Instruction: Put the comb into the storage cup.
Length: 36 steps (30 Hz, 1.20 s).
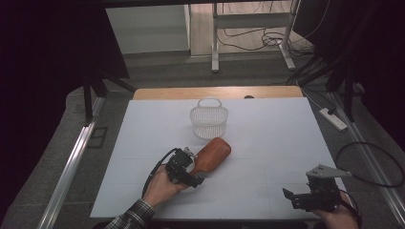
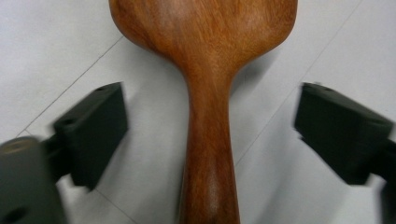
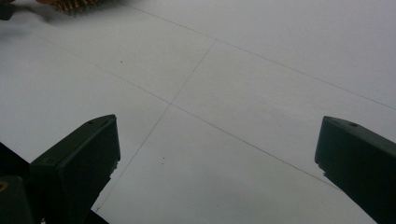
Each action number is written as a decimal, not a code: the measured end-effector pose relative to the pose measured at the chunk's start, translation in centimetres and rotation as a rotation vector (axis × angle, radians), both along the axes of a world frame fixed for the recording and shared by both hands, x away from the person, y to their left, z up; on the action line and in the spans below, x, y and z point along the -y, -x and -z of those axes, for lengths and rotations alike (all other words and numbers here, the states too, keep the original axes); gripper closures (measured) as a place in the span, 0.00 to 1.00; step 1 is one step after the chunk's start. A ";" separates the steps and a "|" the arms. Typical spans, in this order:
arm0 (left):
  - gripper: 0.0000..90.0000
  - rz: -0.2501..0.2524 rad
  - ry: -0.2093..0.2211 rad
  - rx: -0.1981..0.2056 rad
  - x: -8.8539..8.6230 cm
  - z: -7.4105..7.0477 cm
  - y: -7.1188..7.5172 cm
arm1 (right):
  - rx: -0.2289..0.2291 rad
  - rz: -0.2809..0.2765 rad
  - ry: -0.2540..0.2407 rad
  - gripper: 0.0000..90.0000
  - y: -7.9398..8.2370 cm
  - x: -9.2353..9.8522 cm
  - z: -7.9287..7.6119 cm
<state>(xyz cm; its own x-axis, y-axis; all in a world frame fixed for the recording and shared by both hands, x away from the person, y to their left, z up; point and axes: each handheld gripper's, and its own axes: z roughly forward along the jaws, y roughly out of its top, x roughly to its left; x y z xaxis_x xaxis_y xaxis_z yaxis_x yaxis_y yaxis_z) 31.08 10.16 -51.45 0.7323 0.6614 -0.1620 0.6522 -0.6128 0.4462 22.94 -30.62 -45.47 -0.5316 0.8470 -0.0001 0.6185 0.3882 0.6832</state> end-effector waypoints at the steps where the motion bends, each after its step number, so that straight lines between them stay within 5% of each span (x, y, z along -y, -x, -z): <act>1: 0.21 0.005 0.001 -0.002 0.1 0.0 0.0 | -0.001 0.001 0.001 0.00 0.0 0.0 0.0; 5: 0.38 -0.003 -0.020 0.007 0.3 0.1 0.1 | 0.000 -0.005 0.002 0.01 0.0 0.0 0.0; 10: 0.55 -0.012 0.009 -0.011 0.1 0.0 -0.1 | -0.002 -0.011 0.005 0.01 0.0 -0.1 0.0; 21: 0.74 -0.027 0.001 -0.016 -0.1 0.0 -0.2 | -0.004 -0.012 0.007 0.01 0.0 -0.1 0.0; 36: 0.80 -0.024 0.016 -0.039 -0.1 -0.2 -0.4 | -0.003 -0.011 0.003 0.01 0.0 0.0 0.0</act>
